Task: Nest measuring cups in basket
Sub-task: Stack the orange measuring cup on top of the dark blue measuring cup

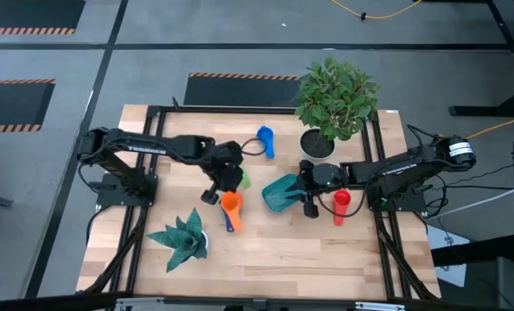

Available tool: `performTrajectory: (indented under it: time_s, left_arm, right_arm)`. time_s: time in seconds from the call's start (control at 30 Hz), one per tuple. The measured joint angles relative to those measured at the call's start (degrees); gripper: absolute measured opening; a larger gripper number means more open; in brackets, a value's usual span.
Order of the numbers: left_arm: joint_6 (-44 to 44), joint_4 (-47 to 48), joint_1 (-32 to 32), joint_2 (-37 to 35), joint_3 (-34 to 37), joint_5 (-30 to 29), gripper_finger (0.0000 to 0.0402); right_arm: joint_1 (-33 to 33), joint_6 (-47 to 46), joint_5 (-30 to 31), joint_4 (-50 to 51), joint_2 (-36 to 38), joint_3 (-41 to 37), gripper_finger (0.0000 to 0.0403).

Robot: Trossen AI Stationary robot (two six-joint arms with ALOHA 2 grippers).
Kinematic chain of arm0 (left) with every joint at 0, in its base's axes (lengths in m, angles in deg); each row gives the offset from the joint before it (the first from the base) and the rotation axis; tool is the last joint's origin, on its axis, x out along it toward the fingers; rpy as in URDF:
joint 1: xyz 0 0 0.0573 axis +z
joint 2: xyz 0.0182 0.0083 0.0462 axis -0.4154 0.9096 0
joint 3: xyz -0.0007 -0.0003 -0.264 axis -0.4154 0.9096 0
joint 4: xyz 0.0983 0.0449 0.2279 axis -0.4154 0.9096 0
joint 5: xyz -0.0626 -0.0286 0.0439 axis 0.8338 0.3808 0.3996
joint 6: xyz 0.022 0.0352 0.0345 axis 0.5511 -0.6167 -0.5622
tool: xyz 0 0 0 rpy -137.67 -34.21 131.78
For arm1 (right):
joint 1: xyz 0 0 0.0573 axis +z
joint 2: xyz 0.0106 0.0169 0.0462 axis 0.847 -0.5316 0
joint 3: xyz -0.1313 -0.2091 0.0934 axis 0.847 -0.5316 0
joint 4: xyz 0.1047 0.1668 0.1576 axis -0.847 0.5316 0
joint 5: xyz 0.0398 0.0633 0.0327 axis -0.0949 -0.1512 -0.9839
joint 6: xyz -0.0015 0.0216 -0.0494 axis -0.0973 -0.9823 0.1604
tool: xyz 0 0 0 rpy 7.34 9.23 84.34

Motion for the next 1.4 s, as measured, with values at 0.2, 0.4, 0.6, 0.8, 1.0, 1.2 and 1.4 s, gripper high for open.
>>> performTrajectory:
  time_s: [0.2,0.4,0.6,0.8,1.0,1.2,1.4]
  left_arm:
    - [-3.94,0.94,-0.56,2.61,0.02,-0.97,0.0]
    - [-4.16,3.56,-0.54,2.65,0.02,-4.3,0.0001]
    - [-4.2,4.43,-0.56,2.65,0.02,-4.76,0.0014]
    - [-4.2,4.37,-0.56,2.65,0.02,-6.01,0.0015]
    - [-4.2,4.35,-0.56,2.65,0.02,-6.27,0.0036]
    - [-4.2,4.23,-1.15,2.65,0.02,-6.38,0.0068]
    - [-3.51,4.15,-2.27,2.65,0.02,-6.36,0.0074]
  right_arm:
    - [0.0,-0.02,0.0,0.01,0.0,0.0,0.0118]
    - [0.02,0.01,0.0,-0.03,0.0,0.0,0.0118]
    - [0.02,0.01,0.01,-0.02,0.0,0.0,0.0118]
    - [0.02,0.17,0.02,-0.01,0.0,0.0,0.0118]
    - [0.02,0.27,0.02,-0.03,0.0,0.0,0.0118]
    - [0.02,0.35,0.02,-0.03,0.0,0.0,0.0118]
    - [0.02,-1.55,0.02,-0.58,0.0,0.0,0.0118]
